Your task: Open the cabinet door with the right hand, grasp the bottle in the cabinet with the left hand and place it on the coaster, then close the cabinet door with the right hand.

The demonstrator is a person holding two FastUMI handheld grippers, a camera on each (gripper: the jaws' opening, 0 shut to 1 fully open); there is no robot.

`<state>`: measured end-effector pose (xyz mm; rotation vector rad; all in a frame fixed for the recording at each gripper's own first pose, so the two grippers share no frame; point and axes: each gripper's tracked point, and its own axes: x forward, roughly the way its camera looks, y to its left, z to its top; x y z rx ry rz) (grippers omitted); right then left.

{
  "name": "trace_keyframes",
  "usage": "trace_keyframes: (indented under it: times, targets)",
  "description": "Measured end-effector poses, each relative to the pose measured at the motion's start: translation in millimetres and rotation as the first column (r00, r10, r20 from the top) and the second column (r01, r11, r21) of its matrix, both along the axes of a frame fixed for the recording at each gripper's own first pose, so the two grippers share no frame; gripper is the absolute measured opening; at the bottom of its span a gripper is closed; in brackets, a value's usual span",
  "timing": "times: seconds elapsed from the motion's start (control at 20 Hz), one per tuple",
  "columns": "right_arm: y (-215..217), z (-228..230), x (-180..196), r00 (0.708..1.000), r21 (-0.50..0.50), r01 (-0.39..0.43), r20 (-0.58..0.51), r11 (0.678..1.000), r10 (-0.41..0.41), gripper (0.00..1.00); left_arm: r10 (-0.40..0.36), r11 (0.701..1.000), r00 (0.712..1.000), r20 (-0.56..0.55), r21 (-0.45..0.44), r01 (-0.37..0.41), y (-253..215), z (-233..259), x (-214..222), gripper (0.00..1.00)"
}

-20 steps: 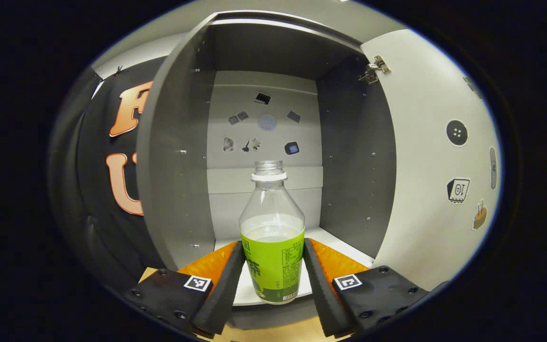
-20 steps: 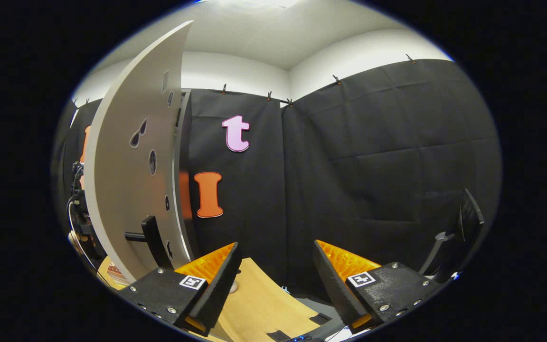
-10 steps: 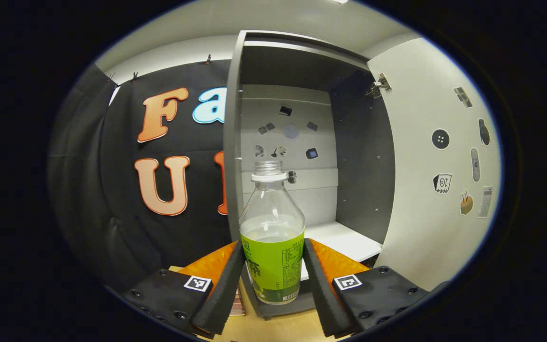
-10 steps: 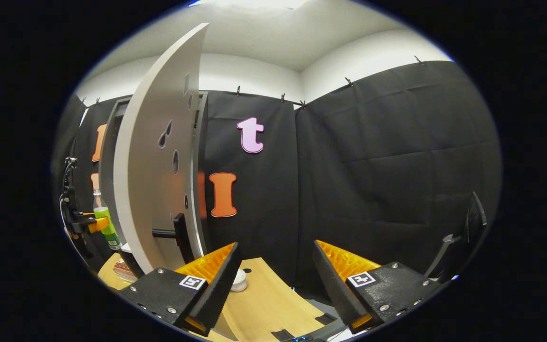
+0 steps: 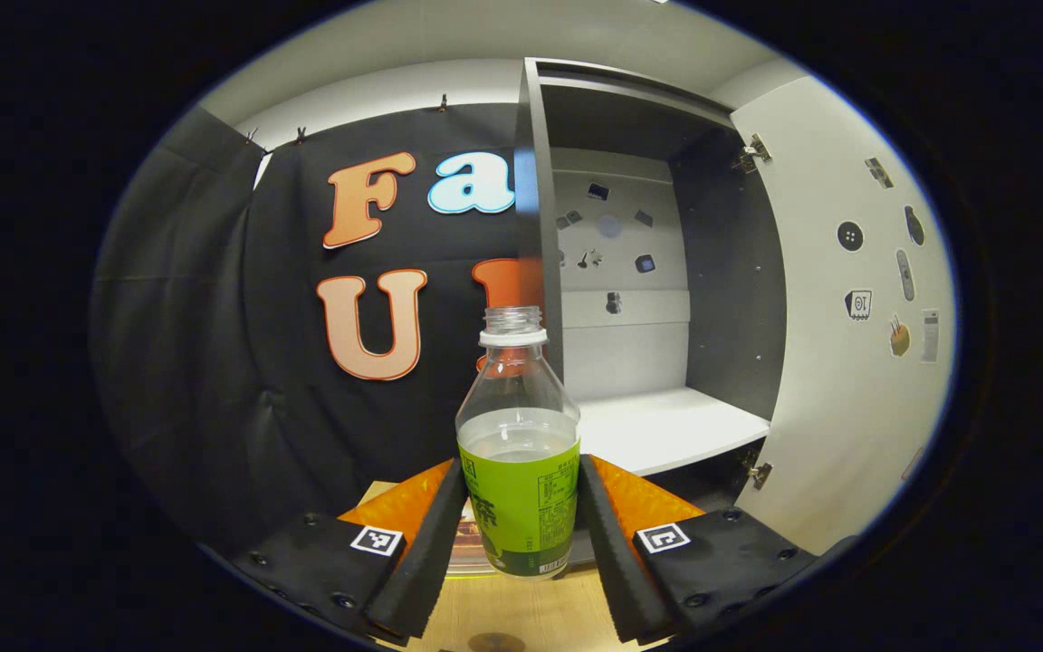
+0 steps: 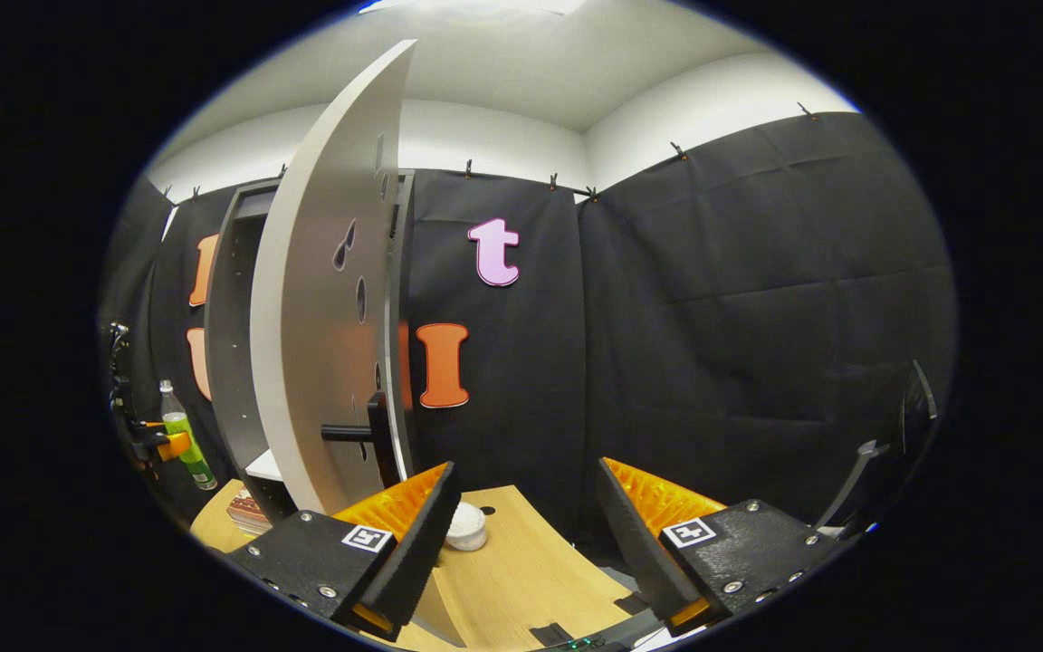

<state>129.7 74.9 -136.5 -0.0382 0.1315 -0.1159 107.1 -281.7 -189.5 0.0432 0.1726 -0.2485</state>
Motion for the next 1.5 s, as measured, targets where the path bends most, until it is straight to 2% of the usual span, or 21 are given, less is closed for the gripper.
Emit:
trace_keyframes:
  times: [0.15,0.2,0.75,1.25,1.5]
  targets:
    - [2,-2,-2,1.0,0.006,-0.002,-0.002,1.0,0.002,0.98,0.023,1.0,1.0,0.003,0.014,-0.023,19,-19,-9,0.79]
    - [2,-2,0,1.0,0.008,-0.002,-0.006,1.0,0.002,0.93,0.03,0.999,1.0,-0.009,0.011,-0.03,22,-31,-12,0.79]
    - [-1,-3,-5,1.0,0.007,0.021,-0.019,1.0,-0.021,0.93,0.05,0.999,0.995,-0.09,0.009,-0.049,56,-132,-45,0.79]
    - [-4,-8,-16,0.996,0.003,0.057,-0.065,0.998,-0.056,0.93,0.094,0.995,0.981,-0.169,0.028,-0.091,69,-237,-73,0.79]
    - [-6,-6,-19,0.995,0.0,0.071,-0.073,0.997,-0.071,0.93,0.107,0.994,0.974,-0.197,0.005,-0.108,67,-276,-77,0.8]
